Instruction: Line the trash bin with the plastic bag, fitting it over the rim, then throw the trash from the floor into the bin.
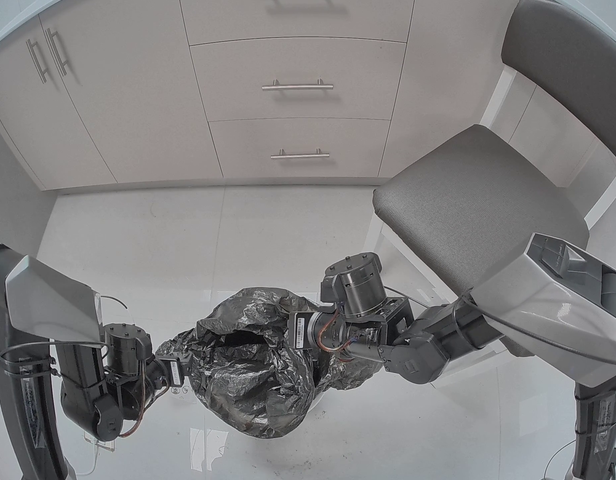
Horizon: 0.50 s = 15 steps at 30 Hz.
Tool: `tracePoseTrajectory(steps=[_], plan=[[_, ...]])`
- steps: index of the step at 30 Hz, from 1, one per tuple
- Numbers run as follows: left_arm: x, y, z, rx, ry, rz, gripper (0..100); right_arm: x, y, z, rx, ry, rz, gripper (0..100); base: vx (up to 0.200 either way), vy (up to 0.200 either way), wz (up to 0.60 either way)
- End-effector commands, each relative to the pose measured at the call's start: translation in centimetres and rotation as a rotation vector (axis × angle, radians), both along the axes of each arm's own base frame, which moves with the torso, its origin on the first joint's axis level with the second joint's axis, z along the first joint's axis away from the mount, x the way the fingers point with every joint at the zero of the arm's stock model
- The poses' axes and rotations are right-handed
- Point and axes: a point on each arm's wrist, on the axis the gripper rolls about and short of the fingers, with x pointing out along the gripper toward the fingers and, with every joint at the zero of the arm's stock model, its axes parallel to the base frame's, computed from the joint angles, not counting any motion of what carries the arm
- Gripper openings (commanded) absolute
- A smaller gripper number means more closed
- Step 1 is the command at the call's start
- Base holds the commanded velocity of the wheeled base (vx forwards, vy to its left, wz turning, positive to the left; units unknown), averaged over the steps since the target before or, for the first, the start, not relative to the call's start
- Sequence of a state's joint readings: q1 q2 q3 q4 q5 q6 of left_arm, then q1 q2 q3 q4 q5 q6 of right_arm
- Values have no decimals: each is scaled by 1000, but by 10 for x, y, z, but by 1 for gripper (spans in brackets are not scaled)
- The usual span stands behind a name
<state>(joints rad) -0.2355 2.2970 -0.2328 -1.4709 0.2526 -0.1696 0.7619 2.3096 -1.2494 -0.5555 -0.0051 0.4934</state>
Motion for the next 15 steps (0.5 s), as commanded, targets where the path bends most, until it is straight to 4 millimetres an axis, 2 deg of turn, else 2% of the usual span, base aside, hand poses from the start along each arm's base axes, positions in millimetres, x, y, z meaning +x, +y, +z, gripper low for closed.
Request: tracePoseTrajectory(steps=[1,6,9,15], plan=[[-23,-12,13,-3,-16,-72,100,-3,1,2,1,1,5,0,0,0,0],[-46,-28,28,-6,-29,-176,100,-6,-2,8,5,-4,5,0,0,0,0],[-47,-32,40,-5,-80,-241,100,-8,-4,13,9,-11,6,0,0,0,0],[-45,-34,46,65,-113,-317,100,-11,-6,22,22,-20,6,0,0,0,0]])
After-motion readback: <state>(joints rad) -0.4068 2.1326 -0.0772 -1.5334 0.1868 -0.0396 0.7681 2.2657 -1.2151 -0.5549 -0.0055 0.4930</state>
